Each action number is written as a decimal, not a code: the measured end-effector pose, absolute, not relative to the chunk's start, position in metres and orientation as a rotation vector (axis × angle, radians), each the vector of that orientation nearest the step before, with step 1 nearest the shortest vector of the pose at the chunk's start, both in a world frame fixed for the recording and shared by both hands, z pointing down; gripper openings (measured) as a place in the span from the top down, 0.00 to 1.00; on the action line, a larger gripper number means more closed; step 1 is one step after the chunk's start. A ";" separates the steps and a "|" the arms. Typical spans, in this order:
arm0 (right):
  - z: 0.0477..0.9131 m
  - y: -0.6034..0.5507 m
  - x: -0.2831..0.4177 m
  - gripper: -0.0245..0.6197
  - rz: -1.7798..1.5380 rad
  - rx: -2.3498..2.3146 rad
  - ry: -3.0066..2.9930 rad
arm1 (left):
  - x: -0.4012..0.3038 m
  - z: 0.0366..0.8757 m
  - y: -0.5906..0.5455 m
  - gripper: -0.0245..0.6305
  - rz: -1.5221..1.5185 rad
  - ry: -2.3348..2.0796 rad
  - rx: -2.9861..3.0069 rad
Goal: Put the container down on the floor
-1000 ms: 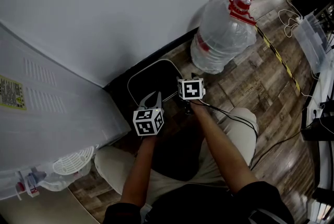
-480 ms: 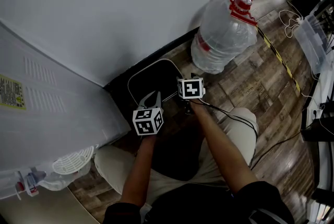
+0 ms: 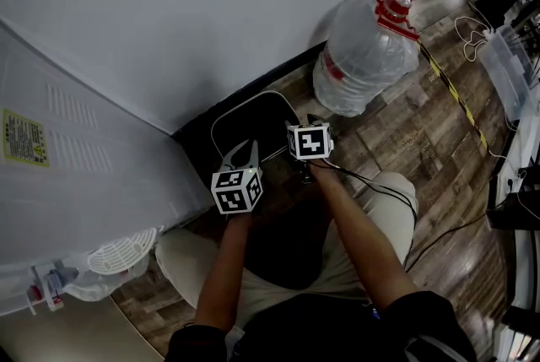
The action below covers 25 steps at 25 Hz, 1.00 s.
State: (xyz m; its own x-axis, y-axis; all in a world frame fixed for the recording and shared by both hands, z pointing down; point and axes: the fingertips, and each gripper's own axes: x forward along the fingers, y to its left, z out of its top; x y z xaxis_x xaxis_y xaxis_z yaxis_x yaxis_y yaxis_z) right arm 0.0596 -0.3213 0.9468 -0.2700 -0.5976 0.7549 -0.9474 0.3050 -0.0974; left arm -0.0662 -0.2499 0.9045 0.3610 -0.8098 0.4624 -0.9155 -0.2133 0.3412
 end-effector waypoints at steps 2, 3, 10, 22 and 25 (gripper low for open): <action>0.941 -0.319 0.055 0.57 0.739 1.361 -1.993 | -0.070 0.898 -0.248 0.94 0.239 -1.494 2.071; 0.937 -0.318 0.051 0.57 0.735 1.352 -2.014 | -0.072 0.894 -0.248 0.94 0.231 -1.496 2.073; 0.896 -0.315 0.038 0.80 0.597 1.361 -2.084 | -0.090 0.862 -0.246 0.94 0.182 -1.542 2.096; 0.758 -0.316 0.013 0.92 0.458 1.322 -2.425 | -0.099 0.774 -0.238 0.94 0.126 -1.610 2.148; 0.729 -0.311 0.004 0.92 0.425 1.304 -2.473 | -0.097 0.749 -0.237 0.94 0.136 -1.609 2.173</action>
State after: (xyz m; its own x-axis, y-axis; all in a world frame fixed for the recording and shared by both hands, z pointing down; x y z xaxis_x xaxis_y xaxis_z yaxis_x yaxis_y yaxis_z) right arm 0.0040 -0.3111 0.7295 -0.5361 -0.7405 0.4053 -0.8333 0.5409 -0.1140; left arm -0.0975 -0.2370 0.7492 0.3213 -0.8889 0.3267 -0.9310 -0.2334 0.2806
